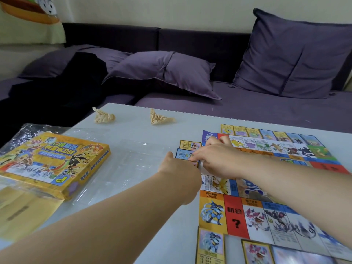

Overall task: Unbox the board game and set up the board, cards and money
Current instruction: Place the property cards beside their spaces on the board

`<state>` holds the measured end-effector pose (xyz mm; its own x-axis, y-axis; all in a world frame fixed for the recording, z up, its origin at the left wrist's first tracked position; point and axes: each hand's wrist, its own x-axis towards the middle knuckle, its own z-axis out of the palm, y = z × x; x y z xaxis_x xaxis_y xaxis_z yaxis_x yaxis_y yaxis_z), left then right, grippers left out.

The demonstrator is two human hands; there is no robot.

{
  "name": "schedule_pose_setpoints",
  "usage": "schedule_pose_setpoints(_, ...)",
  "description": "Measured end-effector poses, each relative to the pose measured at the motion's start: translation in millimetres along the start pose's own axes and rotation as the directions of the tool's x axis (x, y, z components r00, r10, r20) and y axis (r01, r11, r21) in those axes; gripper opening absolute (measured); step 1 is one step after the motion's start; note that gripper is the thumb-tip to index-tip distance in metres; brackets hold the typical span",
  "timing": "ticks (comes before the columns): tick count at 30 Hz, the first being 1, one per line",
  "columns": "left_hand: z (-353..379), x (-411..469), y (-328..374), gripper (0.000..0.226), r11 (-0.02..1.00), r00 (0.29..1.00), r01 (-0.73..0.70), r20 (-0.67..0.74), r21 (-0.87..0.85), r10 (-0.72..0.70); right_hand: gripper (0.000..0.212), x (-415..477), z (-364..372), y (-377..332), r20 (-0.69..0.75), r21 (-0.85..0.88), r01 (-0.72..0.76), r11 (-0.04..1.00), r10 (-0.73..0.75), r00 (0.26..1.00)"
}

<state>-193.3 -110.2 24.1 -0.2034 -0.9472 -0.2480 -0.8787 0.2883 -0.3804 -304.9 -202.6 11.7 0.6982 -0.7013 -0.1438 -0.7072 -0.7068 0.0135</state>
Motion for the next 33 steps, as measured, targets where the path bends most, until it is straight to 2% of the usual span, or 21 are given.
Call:
schedule_pose_setpoints(8, 2, -2, 2, 0.033, 1.0, 1.0, -0.003, -0.006, -0.02, 0.003, 0.056, -7, -3, -5, 0.011, -0.018, 0.003, 1.0, -0.003, 1.0)
schedule_pose_setpoints(12, 2, -1, 2, 0.032, 1.0, 1.0, 0.001, 0.004, -0.018, -0.001, 0.057, -7, -11, -5, -0.016, -0.012, -0.051, 0.999, 0.05, 0.999)
schedule_pose_setpoints(19, 1, 0, 1, 0.034, 1.0, 1.0, 0.007, 0.013, -0.014, -0.007, 0.06, 3, -12, -2, 0.113, -0.071, -0.081, 0.994, 0.089, 0.99)
schedule_pose_setpoints(33, 1, 4, -1, 0.033, 1.0, 1.0, 0.019, 0.005, -0.024, -0.019, 0.058, 9, -10, 3, 0.123, -0.059, -0.095, 0.994, 0.102, 0.987)
